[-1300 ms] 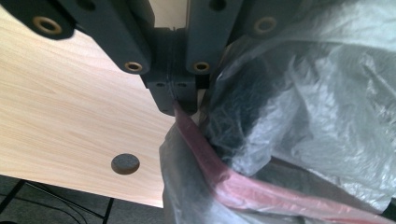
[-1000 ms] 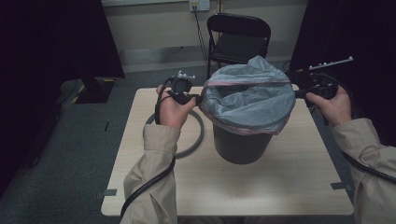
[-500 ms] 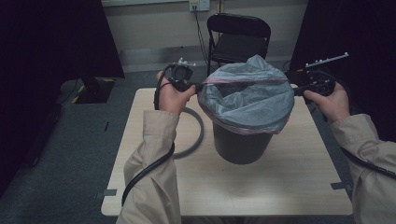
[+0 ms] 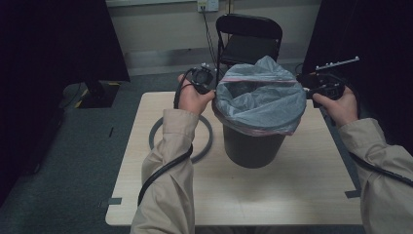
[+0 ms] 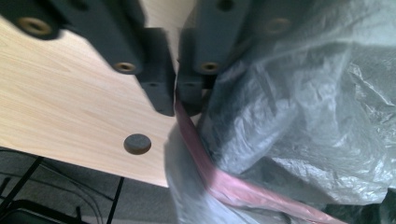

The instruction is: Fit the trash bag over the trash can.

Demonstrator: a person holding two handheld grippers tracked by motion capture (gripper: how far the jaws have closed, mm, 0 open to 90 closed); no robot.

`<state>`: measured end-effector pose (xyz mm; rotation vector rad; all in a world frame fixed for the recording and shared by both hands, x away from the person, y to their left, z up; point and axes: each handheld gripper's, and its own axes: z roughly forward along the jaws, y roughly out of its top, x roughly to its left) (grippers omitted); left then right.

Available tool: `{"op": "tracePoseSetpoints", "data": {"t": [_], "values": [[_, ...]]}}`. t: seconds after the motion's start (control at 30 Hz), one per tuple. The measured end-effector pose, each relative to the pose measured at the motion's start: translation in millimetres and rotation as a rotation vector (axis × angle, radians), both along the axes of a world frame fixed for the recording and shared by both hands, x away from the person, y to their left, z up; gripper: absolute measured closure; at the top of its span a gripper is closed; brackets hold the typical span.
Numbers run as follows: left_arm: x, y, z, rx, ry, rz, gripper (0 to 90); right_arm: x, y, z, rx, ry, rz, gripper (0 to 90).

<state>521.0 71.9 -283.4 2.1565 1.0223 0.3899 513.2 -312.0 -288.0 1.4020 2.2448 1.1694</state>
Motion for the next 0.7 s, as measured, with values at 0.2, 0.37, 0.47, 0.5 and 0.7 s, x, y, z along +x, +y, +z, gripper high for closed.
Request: {"op": "tracePoseSetpoints", "data": {"t": [0.2, 0.37, 0.47, 0.5, 0.7], "values": [[-29.0, 1.6, -1.1, 0.025, -0.001, -0.016, 90.0, -17.2, -12.1, 2.3, 0.028, 0.038, -0.07, 45.2], [-49.3, -0.9, 0.1, 0.03, 0.013, -0.02, 90.0, -35.9, -17.3, 7.8, 0.038, 0.074, -0.061, 41.2], [-53.0, 1.5, -0.2, 0.028, 0.004, -0.012, 90.0, -43.0, -14.0, 4.0, 0.03, 0.108, -0.047, 45.5], [-53.2, 2.5, -0.3, 0.024, 0.004, -0.003, 90.0, -44.5, -12.4, 1.4, 0.034, 0.118, -0.037, 50.1], [-49.1, 11.6, 7.9, 0.009, -0.023, 0.028, 89.9, -42.7, -9.6, -12.1, 0.099, 0.15, 0.021, 78.4]]}}
